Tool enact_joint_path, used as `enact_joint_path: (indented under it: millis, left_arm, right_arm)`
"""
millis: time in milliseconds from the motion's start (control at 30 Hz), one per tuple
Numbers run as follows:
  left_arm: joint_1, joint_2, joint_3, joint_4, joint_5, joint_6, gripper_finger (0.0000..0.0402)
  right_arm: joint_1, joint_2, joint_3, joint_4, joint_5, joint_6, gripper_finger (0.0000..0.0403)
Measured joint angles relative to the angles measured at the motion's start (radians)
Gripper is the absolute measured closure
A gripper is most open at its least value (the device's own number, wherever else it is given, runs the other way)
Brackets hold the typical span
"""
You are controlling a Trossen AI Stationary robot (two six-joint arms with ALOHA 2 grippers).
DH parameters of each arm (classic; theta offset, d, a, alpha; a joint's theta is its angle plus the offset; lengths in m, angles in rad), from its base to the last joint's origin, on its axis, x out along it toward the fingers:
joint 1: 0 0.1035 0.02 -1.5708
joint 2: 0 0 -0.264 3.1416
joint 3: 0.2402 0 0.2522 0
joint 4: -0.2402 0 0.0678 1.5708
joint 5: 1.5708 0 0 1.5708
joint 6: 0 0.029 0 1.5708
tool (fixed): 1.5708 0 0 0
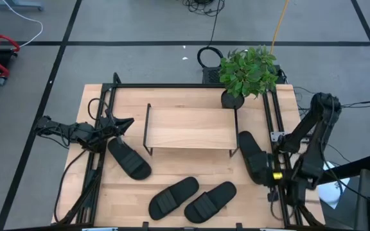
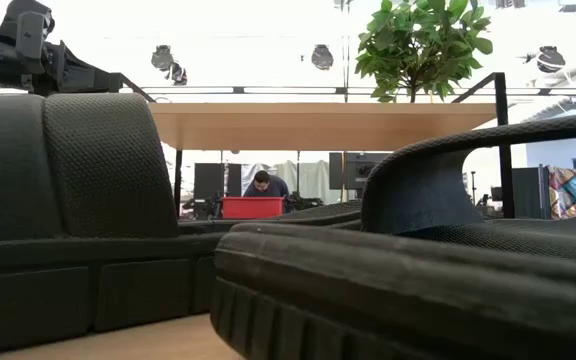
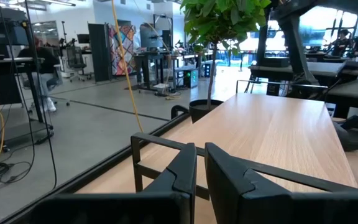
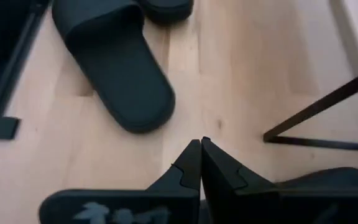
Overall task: Pick and place slides into the shelf
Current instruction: Put the black slide on the shelf
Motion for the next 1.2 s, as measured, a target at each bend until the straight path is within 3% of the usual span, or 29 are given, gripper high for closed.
enact_joint_path:
  millis: [133, 267, 367, 433, 633, 833, 967, 1200]
  left_arm:
    - [0.0, 0.0, 0.0, 0.0, -0.002, 0.0, 0.0366]
    - [0.0, 0.0, 0.0, 0.0, -0.003, 0.016, 0.0366]
    - [0.0, 0.0, 0.0, 0.0, -0.003, 0.03, 0.0366]
    - [0.0, 0.0, 0.0, 0.001, -0.008, 0.03, 0.0366]
    - [0.0, 0.0, 0.0, 0.02, -0.02, 0.061, 0.0366]
    - [0.0, 0.0, 0.0, 0.029, -0.021, 0.077, 0.0366]
    - [0.0, 0.0, 0.0, 0.028, -0.021, 0.079, 0.0366]
    - [0.0, 0.0, 0.0, 0.023, -0.021, 0.079, 0.0366]
  right_arm:
    - [0.024, 0.188, 0.129, -0.306, -0.001, 0.233, 0.0403]
    - [0.03, 0.395, 0.204, -0.623, -0.202, 0.516, 0.0403]
    - [0.029, 0.467, 0.2, -0.572, -0.29, 0.475, 0.0403]
    - [0.022, 0.5, 0.214, -0.618, -0.298, 0.567, 0.0403]
    - [0.031, 0.496, 0.231, -0.569, -0.226, 0.672, 0.0403]
    - [0.019, 0.473, 0.231, -0.515, -0.221, 0.641, 0.0393]
    - [0.014, 0.473, 0.23, -0.469, -0.222, 0.556, 0.0351]
    - [0.014, 0.473, 0.23, -0.472, -0.227, 0.519, 0.0226]
